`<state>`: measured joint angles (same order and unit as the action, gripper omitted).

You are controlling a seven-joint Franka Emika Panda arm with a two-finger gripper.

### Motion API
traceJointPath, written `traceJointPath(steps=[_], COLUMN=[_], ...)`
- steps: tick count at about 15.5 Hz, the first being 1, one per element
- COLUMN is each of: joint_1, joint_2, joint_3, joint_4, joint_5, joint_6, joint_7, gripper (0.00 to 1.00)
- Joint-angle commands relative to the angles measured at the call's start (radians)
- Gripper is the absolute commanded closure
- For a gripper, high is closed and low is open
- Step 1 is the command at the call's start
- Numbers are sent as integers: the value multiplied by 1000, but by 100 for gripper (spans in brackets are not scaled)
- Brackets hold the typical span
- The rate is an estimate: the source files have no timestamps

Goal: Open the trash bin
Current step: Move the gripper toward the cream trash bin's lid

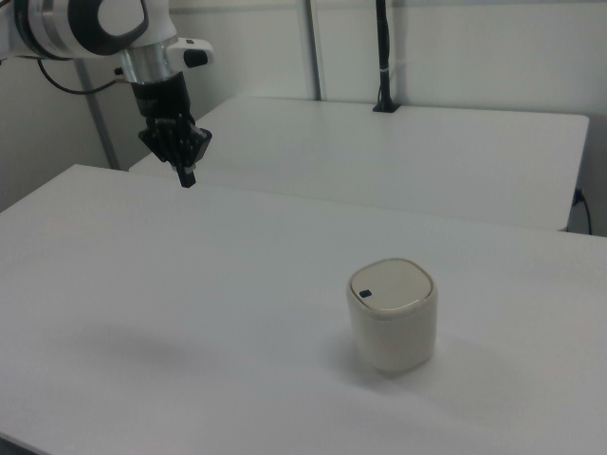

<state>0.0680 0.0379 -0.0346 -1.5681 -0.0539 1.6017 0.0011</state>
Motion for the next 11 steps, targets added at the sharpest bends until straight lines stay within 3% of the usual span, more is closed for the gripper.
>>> traceJointPath(steps=[1, 5, 8, 11], joint_1=[-28, -163, -267, -355], joint_2=[-23, -6, 36, 92], joint_3=[-16, -18, -18, -18], joint_4=[-16, -16, -20, -21], joint_5=[19, 2, -46, -49], joint_6=[-2, 43, 93, 181], joint_7=[-18, -32, -35, -32], gripper=[100, 100, 100, 100])
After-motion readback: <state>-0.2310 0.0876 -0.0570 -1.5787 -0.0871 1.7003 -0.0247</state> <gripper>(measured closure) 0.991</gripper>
